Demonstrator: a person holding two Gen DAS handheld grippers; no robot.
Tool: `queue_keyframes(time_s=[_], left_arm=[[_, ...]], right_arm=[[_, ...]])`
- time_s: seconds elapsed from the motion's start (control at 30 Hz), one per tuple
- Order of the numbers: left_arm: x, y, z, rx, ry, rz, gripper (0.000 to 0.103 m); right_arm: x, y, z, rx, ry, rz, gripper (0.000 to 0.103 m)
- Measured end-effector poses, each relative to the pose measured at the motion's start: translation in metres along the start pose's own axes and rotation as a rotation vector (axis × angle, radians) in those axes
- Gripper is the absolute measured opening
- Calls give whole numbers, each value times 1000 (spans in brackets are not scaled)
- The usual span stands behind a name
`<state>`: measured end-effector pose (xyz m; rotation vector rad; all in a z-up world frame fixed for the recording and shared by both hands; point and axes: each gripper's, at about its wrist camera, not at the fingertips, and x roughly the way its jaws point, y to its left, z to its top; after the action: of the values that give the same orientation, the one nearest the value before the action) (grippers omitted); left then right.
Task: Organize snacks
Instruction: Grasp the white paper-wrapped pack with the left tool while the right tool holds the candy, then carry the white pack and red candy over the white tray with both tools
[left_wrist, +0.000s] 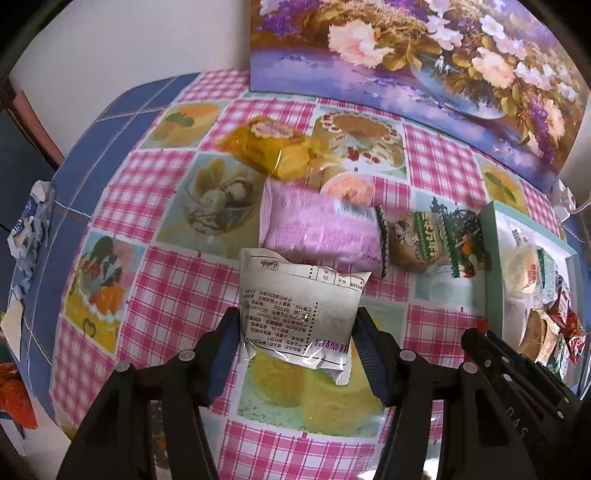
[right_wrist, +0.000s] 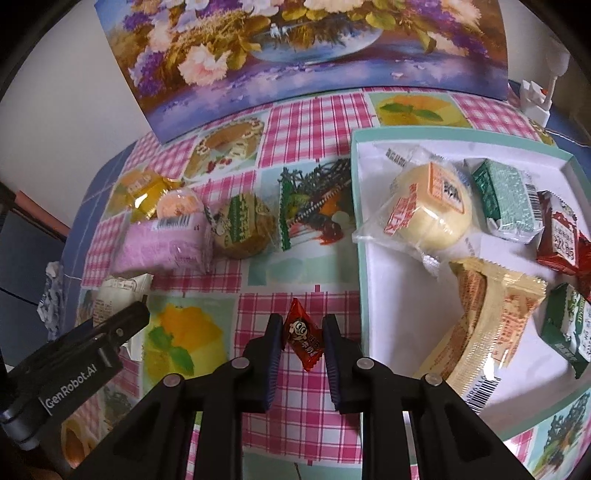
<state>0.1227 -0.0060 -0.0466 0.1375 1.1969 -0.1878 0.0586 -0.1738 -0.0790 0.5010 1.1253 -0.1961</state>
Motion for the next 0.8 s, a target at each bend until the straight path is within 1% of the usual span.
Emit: queue_keyframes(time_s=[0.17, 0.47, 0.63, 0.8], left_arm=[[-7, 5, 6, 6, -32, 0, 62], [-35, 3, 11, 1, -113, -8, 62], [-52, -2, 12, 5, -165, -7, 62], [-68, -17, 12, 29, -209, -28, 62]], right_arm=[[-20, 0, 5, 5, -48, 15, 23], [-61, -2, 13, 18, -148, 22, 23], [-83, -11, 16, 32, -198, -15, 23], [-96, -29, 19, 67, -221, -88, 23]])
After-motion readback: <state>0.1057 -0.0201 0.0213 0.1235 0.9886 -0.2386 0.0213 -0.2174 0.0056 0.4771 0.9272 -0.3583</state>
